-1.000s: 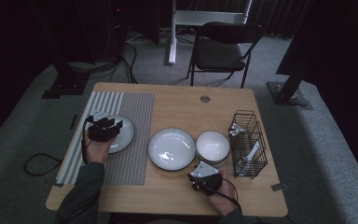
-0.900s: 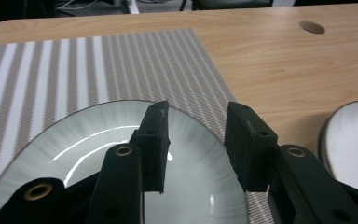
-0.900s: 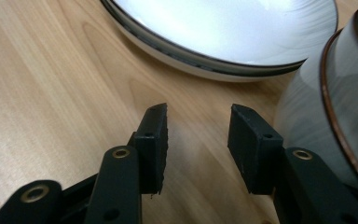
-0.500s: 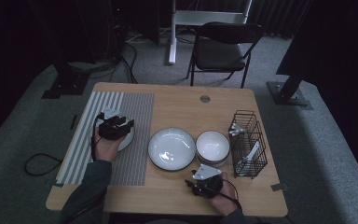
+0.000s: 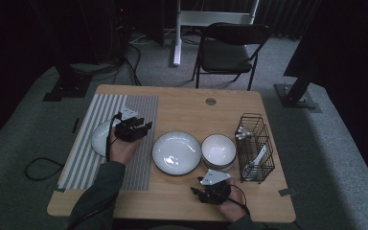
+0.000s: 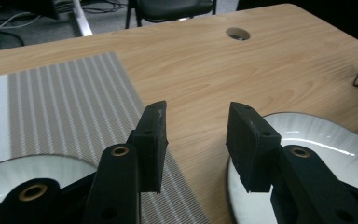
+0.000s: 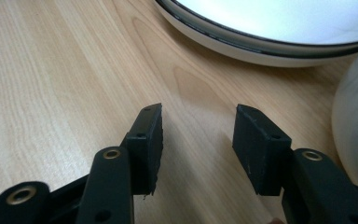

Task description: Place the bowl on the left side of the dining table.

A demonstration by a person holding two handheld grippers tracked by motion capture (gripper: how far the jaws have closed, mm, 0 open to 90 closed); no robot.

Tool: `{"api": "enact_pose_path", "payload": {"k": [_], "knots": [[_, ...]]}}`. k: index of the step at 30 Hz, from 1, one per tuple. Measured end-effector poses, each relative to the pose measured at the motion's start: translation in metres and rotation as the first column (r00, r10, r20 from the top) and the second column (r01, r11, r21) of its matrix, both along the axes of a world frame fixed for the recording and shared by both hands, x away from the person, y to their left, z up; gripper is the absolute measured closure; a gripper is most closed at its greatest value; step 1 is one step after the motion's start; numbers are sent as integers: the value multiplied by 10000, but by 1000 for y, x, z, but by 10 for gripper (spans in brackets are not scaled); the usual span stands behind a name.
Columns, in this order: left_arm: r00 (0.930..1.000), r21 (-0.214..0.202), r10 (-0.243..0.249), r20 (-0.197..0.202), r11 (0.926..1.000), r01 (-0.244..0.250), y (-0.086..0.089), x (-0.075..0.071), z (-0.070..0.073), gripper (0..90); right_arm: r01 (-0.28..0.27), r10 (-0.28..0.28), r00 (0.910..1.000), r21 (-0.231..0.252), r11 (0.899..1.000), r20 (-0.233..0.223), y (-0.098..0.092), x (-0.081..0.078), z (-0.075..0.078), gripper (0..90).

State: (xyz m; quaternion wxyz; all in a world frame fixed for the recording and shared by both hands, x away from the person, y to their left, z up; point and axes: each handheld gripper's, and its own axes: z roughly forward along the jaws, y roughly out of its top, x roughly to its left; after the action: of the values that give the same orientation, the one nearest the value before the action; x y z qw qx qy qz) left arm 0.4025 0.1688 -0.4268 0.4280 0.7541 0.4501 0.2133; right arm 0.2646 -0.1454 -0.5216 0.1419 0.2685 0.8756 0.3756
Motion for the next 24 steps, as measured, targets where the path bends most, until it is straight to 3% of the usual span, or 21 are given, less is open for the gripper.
{"api": "enact_pose_path", "payload": {"k": [9, 24], "knots": [[9983, -196, -549, -215, 9983, 545, -13, 2, -3, 593, 17, -11, 9998, 287, 9996, -198, -6, -1, -2, 508], [9926, -243, -1211, -100, 9924, 1208, -38, -4, 2, 592, -53, 62, 9998, 465, 9989, -177, -10, -3, -4, 490]]}}
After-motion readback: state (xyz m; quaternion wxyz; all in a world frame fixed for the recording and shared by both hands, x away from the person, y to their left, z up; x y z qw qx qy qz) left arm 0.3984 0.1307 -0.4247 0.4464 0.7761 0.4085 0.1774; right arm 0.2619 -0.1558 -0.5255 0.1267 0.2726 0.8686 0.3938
